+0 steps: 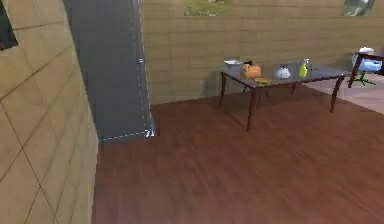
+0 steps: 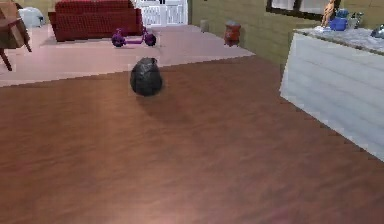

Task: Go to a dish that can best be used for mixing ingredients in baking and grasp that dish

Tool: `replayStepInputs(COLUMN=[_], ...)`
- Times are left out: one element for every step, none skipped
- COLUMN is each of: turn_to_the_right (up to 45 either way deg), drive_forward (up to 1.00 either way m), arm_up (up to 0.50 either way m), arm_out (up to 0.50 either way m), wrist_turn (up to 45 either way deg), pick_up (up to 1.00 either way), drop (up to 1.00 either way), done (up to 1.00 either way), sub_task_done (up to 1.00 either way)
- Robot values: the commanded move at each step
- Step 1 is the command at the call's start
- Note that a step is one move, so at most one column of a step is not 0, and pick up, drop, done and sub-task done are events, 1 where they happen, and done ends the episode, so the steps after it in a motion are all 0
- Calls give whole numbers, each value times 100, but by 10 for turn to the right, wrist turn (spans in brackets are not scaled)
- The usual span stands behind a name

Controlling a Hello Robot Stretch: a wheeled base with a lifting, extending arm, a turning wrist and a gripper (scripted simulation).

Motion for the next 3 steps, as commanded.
replayStepInputs(turn_to_the_right=[0, 0, 0], drive_forward=[100, 100, 50], arm_up=[0, 0, 0], arm_out=[0, 0, 0], wrist_turn=[0, 0, 0], pick_up=[0, 0, 0], drop=[0, 0, 0], done=[0, 0, 0], sub_task_done=[0, 0, 0])
